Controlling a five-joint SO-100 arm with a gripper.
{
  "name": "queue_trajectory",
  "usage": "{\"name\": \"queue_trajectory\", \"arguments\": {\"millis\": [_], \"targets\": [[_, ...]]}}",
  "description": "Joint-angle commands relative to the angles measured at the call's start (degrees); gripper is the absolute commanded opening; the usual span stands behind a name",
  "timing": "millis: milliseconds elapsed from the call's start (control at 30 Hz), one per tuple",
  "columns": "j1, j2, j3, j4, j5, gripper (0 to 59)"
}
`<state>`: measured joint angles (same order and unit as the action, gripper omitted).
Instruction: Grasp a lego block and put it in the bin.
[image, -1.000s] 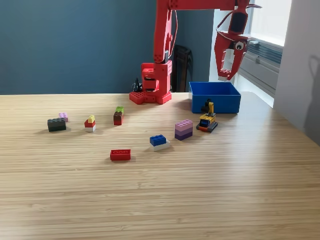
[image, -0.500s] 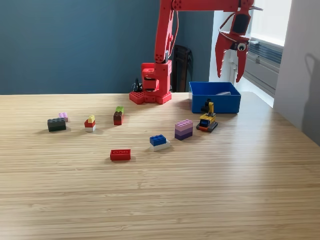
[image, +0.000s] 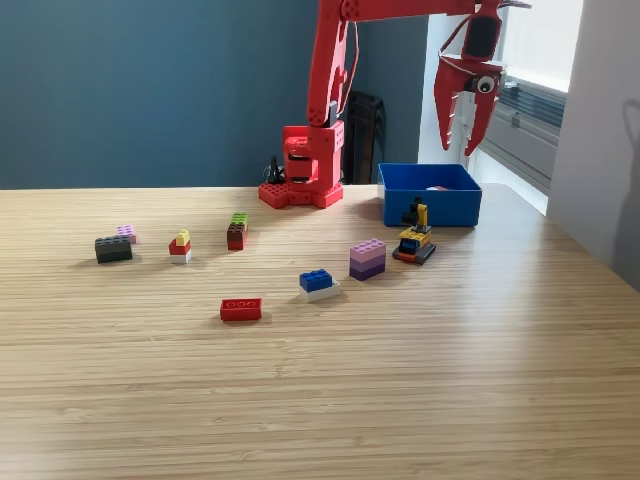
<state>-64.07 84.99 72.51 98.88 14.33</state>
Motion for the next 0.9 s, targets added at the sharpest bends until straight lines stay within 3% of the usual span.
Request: {"name": "queue_trajectory", "arguments": {"millis": [33,400,900], "targets": [[13.89,0.97,-4.22,2.02,-0.62,0.1],[38.41,1.14,-5.89,2.02,-10.37,0.1],[40.43,1.05,-5.71,1.85,-11.51,0.1]]}}
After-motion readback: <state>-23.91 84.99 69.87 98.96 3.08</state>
